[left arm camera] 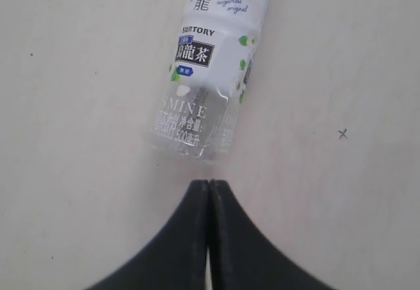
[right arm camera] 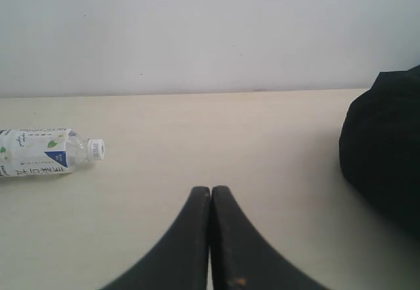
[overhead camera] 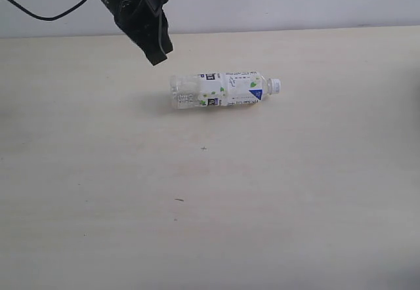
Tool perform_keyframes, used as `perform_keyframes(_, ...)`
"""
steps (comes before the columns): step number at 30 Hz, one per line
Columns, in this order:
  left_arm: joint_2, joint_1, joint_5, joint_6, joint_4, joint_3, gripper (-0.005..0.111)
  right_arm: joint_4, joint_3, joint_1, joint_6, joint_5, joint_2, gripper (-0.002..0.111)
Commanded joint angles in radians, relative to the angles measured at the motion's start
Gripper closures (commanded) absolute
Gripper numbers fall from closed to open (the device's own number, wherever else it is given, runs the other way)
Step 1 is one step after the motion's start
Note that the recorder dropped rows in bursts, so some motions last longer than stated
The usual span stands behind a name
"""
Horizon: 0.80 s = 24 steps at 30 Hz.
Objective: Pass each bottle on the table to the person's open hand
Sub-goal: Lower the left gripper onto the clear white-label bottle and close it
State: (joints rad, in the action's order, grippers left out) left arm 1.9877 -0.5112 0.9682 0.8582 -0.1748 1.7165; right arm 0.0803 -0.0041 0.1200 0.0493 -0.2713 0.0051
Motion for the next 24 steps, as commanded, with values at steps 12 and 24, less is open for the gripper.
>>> perform_keyframes(12,0.052,0.012,0.066,0.084,0.13,0.107,0.107,-0.004,0.004,-0.005,0.001,0.005,-0.005,0.108)
perform_keyframes(24,0.157,0.016,0.214,0.225,0.124,0.276,0.107,-0.004,0.004,-0.005,0.001,0.005,-0.005,0.108)
